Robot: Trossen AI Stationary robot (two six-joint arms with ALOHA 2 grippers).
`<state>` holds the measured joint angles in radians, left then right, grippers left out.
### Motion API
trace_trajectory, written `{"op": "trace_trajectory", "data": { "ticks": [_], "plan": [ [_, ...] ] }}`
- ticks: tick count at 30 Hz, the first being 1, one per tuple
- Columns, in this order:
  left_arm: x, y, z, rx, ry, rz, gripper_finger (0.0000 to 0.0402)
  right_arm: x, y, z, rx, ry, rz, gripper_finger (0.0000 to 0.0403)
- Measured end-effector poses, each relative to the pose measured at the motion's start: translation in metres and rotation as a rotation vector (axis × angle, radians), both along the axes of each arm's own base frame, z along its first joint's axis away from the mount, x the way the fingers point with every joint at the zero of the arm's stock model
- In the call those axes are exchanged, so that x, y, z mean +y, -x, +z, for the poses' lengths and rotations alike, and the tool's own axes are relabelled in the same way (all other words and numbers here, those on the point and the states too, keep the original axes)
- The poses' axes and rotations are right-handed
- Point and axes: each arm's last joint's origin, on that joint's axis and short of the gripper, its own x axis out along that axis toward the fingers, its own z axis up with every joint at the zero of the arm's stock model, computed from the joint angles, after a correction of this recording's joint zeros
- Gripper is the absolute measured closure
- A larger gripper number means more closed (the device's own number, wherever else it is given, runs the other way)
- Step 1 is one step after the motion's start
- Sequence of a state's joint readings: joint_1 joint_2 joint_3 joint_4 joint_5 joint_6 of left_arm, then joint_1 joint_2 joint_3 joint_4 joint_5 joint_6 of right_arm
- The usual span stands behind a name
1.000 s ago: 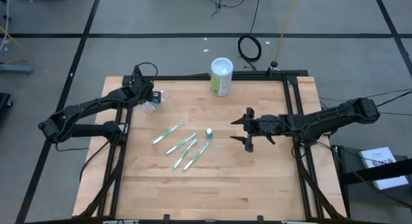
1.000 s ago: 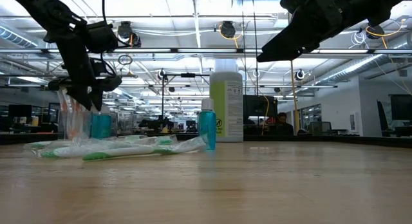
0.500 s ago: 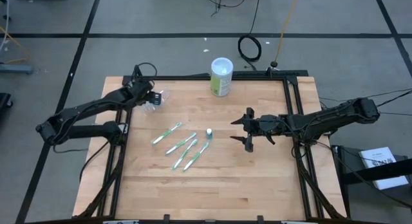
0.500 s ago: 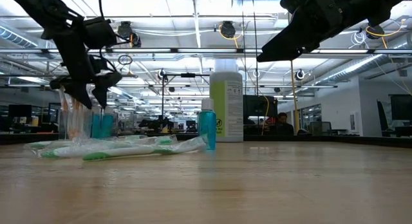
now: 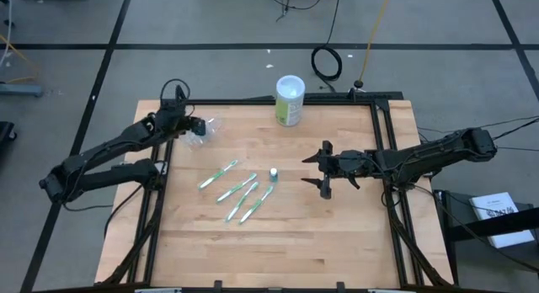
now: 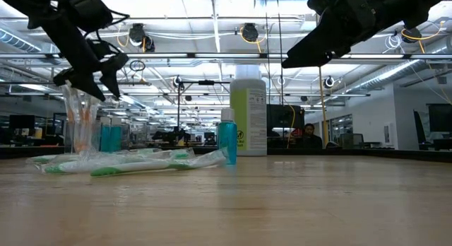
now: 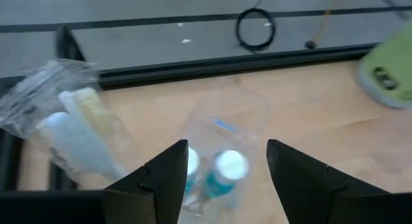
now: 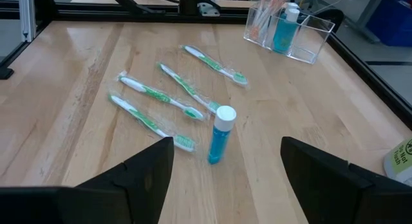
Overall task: Pick & Place toothbrushing station
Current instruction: Put the blue mouthwash into the middle section of the transparent organizer
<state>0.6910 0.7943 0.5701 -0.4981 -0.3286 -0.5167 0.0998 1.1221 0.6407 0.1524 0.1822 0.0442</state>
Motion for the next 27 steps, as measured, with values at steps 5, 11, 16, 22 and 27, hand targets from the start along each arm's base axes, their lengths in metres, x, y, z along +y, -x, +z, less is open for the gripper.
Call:
{"op": "trace_trajectory", "data": {
  "ticks": [5, 11, 16, 22, 27],
  "plan": [
    [-0.006, 0.004, 0.008, -0.072, -0.007, -0.077, 0.0185, 0.000, 0.000, 0.000, -0.001, -0.012, -0.006, 0.0124],
    [-0.020, -0.002, 0.023, -0.154, -0.113, -0.246, 0.0185, 0.000, 0.003, -0.011, -0.040, -0.024, -0.012, 0.0124],
    [-0.042, -0.012, 0.038, -0.220, -0.244, -0.447, 0.0185, -0.002, 0.009, -0.023, -0.091, -0.030, -0.015, 0.0124],
    [-0.083, -0.025, 0.041, -0.300, -0.344, -0.699, 0.0185, -0.003, 0.013, -0.041, -0.069, -0.060, -0.086, 0.0124],
    [-0.112, -0.031, 0.024, -0.365, -0.431, -0.786, 0.0186, -0.003, 0.007, -0.062, -0.030, -0.094, -0.128, 0.0124]
  ]
}}
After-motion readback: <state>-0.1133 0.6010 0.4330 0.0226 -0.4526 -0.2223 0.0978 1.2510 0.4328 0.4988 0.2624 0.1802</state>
